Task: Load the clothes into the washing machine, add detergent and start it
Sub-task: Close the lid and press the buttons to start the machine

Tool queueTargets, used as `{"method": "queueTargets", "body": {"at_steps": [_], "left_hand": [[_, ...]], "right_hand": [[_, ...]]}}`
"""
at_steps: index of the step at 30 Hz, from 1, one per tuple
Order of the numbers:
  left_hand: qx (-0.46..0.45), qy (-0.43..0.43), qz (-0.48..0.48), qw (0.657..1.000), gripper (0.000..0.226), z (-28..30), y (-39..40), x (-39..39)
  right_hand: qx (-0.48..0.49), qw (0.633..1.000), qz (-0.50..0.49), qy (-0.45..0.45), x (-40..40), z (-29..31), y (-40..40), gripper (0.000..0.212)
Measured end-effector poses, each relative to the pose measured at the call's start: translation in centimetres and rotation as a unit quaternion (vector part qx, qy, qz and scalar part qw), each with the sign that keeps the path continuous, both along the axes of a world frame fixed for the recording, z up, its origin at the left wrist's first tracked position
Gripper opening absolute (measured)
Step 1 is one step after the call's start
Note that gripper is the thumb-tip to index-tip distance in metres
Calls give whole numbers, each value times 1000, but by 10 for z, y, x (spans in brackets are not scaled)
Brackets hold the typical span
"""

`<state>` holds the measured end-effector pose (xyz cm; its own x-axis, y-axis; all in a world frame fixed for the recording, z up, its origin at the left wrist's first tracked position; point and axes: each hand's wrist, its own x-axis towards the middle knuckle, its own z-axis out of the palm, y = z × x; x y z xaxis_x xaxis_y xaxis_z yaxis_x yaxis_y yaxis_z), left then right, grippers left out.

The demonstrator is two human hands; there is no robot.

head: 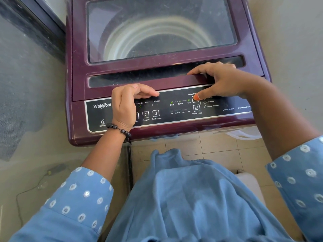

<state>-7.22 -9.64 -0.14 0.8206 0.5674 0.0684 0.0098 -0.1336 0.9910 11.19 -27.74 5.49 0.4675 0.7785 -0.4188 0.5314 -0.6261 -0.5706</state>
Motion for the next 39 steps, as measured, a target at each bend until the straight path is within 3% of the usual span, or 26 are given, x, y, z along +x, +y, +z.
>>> {"method": "queueTargets", "body": {"at_steps": [18, 31, 39], "left_hand": [[-1, -2, 4, 1000, 50, -1, 1, 1], [-36, 43, 14, 998, 52, 6, 1, 5], [-45, 48, 9, 998, 49, 6, -7, 5]], "right_hand": [[22, 998, 32, -43, 6, -18, -1, 66], [4, 999, 30, -32, 10, -19, 1, 59], [-63, 990, 73, -106, -25, -17, 35, 94]]}}
